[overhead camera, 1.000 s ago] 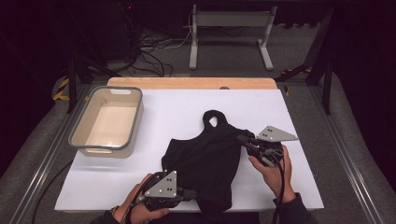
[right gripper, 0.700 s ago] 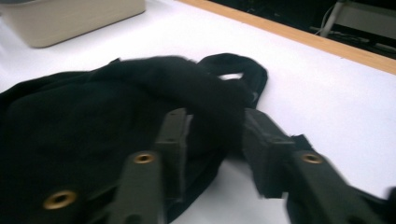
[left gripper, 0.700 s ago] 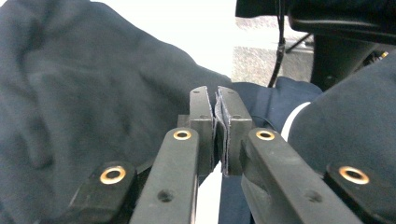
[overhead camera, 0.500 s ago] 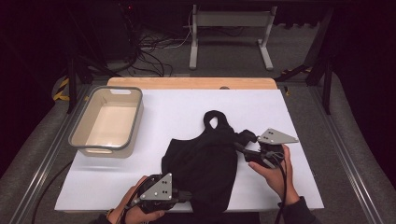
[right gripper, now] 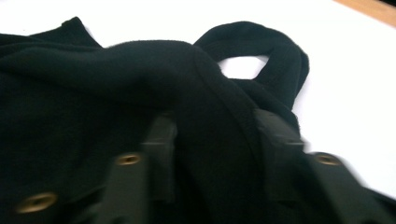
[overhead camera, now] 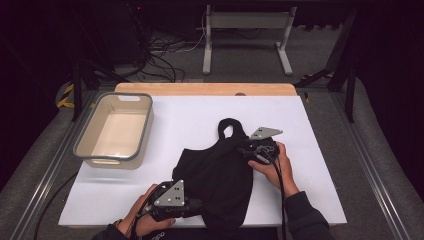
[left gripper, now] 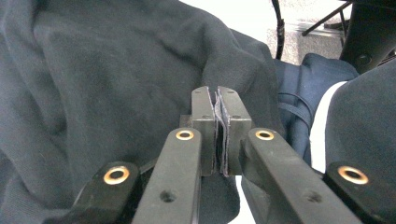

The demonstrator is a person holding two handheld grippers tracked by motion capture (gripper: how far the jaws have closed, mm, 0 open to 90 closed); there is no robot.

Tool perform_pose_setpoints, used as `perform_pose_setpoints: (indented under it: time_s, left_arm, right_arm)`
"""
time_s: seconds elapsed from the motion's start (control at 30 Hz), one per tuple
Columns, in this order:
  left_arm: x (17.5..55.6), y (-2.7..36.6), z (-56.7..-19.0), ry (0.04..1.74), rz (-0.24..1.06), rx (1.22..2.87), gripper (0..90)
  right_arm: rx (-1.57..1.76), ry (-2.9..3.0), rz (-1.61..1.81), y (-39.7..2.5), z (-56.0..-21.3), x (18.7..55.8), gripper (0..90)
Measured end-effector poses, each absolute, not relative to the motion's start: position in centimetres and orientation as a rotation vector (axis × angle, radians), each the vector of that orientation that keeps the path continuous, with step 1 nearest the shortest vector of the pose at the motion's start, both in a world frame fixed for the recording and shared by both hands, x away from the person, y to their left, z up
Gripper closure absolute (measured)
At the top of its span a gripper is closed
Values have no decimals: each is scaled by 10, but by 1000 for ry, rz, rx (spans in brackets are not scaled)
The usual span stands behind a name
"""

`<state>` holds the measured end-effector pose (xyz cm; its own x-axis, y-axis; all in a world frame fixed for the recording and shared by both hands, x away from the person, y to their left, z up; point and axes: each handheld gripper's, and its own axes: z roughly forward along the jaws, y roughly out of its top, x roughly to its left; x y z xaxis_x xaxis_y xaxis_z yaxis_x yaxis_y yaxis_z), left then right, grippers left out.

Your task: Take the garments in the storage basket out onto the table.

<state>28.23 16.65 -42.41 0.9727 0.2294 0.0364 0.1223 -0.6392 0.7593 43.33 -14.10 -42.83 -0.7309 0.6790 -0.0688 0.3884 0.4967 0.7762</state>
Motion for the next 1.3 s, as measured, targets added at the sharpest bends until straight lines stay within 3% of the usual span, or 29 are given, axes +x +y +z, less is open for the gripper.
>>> perform_pose_setpoints:
  time_s: [0.03, 0.13, 0.33, 0.5, 0.87, 1.1, 1.2, 1.3]
  left_arm:
    - [283, 166, -425, 242, 160, 2272, 874]
    - [283, 164, -427, 233, 148, 2290, 876]
    - [283, 160, -432, 223, 135, 2332, 877]
    - [285, 165, -430, 233, 124, 2321, 878]
    - [280, 172, -431, 217, 109, 2342, 878]
    - [279, 182, -426, 264, 149, 2290, 869]
    - [281, 182, -420, 340, 183, 2209, 697]
    - [282, 173, -415, 363, 239, 2151, 581]
  right_arm:
    - [902, 2376, 1115, -144, -429, 436, 620]
    - [898, 2358, 1108, -147, -426, 438, 675]
    - [863, 2294, 1124, -147, -400, 451, 693]
    - [785, 2273, 1055, -130, -373, 468, 760]
    - [761, 2169, 1101, -105, -352, 493, 762]
    - [780, 2156, 1121, -104, -346, 493, 682]
    - [820, 2166, 1125, -109, -349, 490, 643]
    - [828, 2178, 1106, -115, -356, 485, 630]
